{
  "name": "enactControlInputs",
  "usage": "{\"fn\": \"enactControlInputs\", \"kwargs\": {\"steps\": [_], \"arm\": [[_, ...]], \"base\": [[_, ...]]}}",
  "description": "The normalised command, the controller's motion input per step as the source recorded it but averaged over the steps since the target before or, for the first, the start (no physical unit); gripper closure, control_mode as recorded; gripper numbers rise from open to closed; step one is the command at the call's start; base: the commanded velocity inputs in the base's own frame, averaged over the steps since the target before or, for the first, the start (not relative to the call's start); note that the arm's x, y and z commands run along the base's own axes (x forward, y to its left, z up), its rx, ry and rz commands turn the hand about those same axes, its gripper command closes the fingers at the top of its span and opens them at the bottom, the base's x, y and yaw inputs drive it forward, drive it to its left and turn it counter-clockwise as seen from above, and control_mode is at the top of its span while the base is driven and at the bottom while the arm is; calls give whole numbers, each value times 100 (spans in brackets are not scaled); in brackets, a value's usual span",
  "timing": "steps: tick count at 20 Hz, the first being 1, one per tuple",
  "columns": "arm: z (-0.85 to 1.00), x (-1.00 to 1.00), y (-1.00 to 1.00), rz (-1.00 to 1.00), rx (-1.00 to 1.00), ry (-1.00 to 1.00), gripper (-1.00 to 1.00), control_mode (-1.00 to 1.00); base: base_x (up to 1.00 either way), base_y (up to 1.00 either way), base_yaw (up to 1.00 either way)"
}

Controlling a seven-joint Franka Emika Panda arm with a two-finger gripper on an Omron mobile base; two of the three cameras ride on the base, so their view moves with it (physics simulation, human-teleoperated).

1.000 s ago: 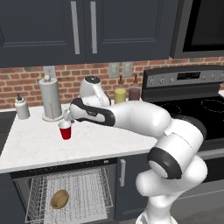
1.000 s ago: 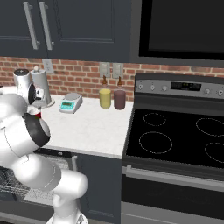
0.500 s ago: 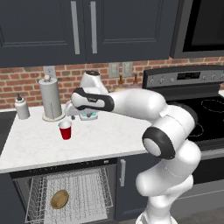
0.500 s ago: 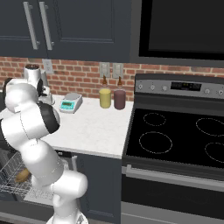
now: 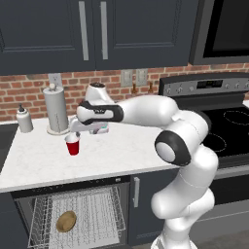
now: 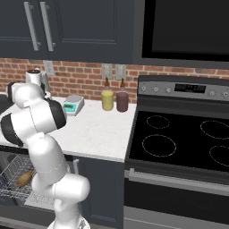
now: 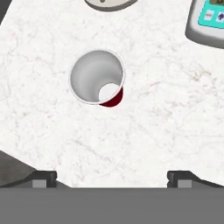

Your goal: Pick up the cup and bowl from the counter, place them in the dishwasher, and close the dishwasher door.

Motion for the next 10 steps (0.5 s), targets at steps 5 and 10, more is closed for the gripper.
{"fn": "enactControlInputs", "kwargs": {"steps": [5, 10], "arm": [[-24, 4, 24, 0, -1, 0, -100, -100], [-8, 31, 18, 0, 0, 0, -100, -100]], "base": [[0, 0, 0], [0, 0, 0]]}}
